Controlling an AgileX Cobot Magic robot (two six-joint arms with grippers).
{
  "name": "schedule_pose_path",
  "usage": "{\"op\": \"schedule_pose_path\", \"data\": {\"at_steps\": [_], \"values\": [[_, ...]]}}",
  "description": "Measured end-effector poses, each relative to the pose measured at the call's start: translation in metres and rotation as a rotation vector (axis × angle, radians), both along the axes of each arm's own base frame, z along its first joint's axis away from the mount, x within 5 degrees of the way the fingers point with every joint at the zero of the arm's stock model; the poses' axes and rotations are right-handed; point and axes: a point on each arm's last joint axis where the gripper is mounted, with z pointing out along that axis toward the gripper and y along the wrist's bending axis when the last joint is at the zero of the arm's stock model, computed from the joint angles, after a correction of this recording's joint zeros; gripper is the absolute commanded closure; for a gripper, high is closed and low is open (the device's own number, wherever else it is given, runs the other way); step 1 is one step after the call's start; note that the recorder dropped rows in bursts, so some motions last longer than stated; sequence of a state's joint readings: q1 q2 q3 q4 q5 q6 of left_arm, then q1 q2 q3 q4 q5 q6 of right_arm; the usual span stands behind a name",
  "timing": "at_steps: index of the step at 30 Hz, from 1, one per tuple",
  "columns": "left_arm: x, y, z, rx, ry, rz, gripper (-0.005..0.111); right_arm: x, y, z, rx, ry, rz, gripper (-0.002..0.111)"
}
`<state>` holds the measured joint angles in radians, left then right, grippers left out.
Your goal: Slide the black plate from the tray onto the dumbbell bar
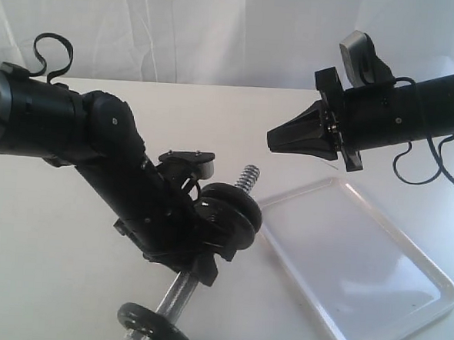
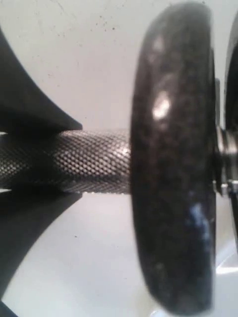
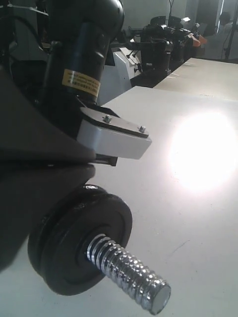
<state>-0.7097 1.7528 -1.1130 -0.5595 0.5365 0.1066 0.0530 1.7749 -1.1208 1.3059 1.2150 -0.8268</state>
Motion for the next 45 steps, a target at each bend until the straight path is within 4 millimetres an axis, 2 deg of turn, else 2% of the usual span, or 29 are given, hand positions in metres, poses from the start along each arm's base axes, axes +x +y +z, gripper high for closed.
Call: {"op": "schedule_pose_path", "data": {"at_steps": [17, 29, 45], "values": [[-0.002, -0.003, -0.01, -0.122, 0.066, 0.212, 0.107, 0.001, 0.0, 0.001, 0.014, 0.001, -0.009, 0.108], [-0.013, -0.028, -0.005, -0.228, 0.058, 0.326, 0.107, 0.001, 0.0, 0.001, 0.015, 0.001, -0.01, 0.108], [-0.017, -0.029, -0.014, -0.239, 0.077, 0.511, 0.107, 0.001, 0.0, 0.001, 0.018, 0.018, -0.017, 0.108]]}}
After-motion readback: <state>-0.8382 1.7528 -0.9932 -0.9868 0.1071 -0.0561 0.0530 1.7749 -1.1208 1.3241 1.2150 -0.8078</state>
